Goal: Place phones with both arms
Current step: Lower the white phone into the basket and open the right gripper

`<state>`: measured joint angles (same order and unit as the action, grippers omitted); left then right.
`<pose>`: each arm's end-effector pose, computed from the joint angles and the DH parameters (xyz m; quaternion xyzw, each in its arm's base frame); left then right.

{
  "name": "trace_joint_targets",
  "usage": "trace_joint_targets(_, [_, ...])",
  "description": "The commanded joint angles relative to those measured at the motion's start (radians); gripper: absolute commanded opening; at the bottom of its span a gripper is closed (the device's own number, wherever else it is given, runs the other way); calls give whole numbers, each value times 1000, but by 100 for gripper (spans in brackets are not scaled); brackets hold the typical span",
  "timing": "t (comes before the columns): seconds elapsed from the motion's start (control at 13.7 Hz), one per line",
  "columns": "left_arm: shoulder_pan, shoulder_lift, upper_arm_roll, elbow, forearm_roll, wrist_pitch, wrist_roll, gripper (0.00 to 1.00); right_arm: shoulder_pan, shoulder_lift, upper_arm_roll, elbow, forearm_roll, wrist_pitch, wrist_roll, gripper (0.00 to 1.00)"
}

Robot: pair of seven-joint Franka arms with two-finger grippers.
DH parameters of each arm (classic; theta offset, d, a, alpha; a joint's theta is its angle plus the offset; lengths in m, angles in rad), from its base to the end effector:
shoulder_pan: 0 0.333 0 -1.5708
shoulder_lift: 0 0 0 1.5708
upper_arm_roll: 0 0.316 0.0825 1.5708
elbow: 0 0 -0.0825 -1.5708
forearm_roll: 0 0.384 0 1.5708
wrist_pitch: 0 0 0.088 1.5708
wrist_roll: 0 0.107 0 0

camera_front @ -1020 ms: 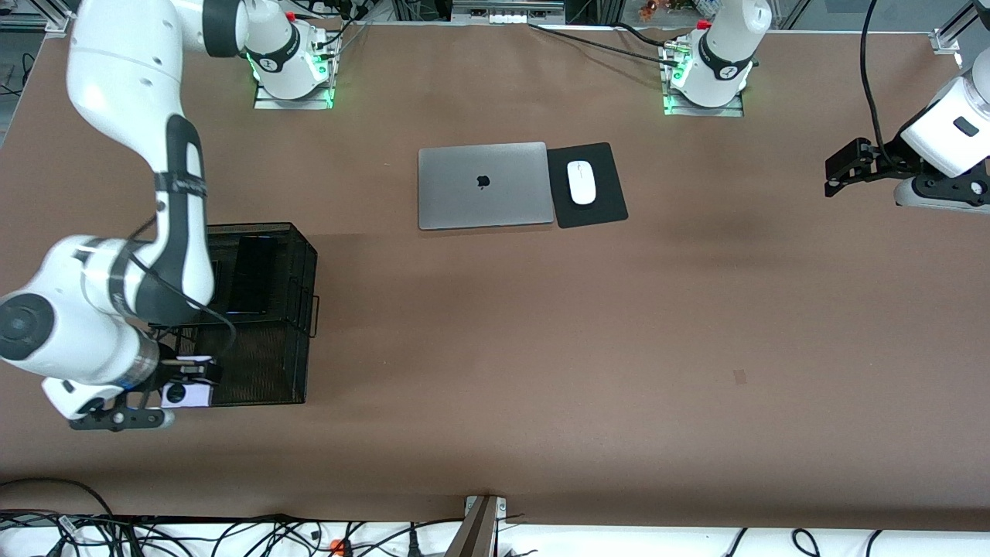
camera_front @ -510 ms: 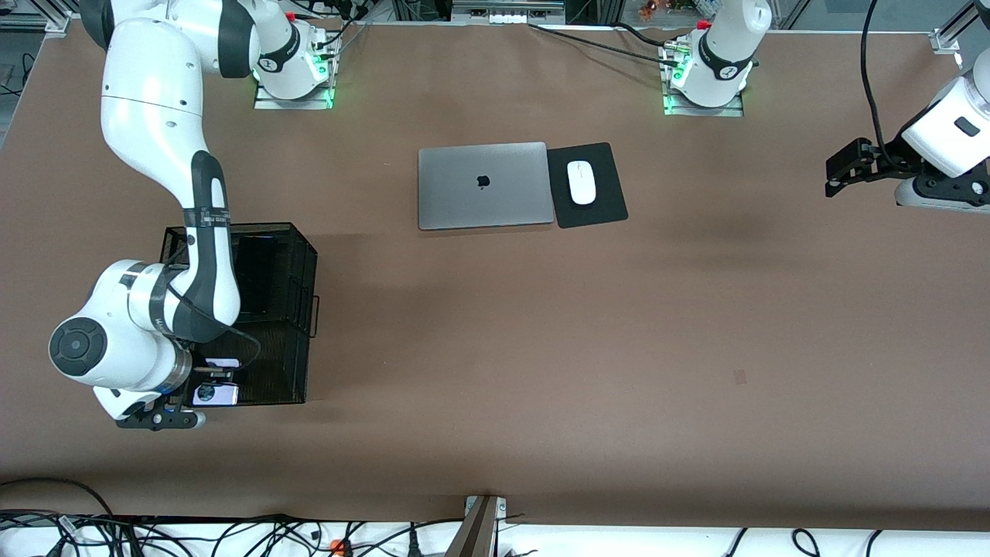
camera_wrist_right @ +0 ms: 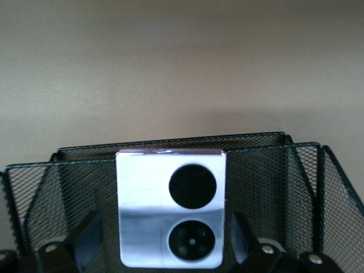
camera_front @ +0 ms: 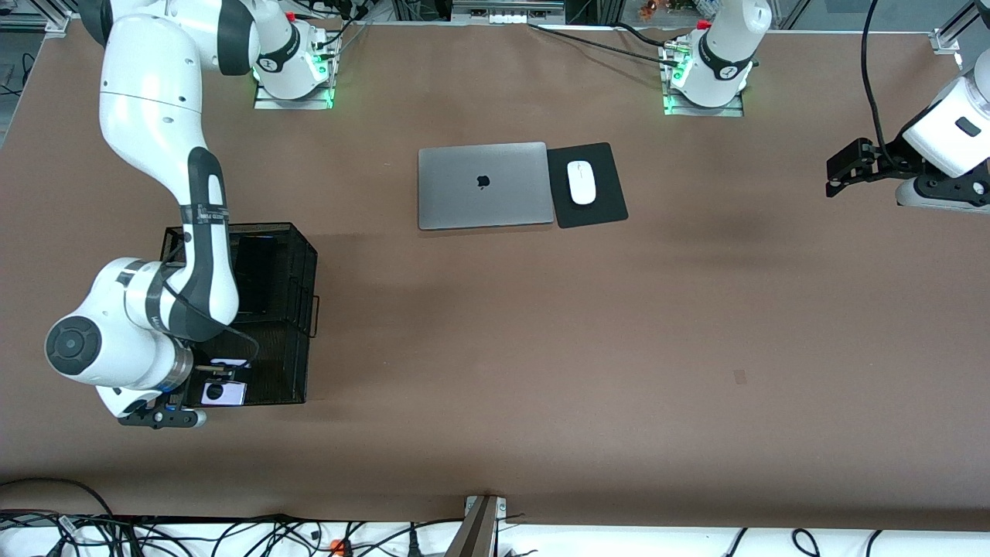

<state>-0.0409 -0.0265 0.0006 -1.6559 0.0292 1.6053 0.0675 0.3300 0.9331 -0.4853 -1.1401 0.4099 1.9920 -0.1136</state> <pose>0.5473 -0.0190 0.6019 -0.9983 0.0545 0.0122 0.0144 0.7651 0.0221 0.2732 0.9998 -0.0161 0.0056 0.0057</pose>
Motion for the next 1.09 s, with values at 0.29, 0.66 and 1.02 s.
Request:
trace_joint_targets(0.29, [0, -1, 1, 16, -5, -18, 14, 100, 7, -245, 2, -21, -106, -252, 28, 100])
trace_joint_targets(0.66, [-4, 0, 1, 16, -5, -18, 14, 100, -83, -475, 120, -128, -235, -377, 34, 100])
trace_joint_targets(1.02, [-4, -1, 1, 15, -5, -18, 17, 100, -302, -721, 342, -392, -355, -337, 37, 100])
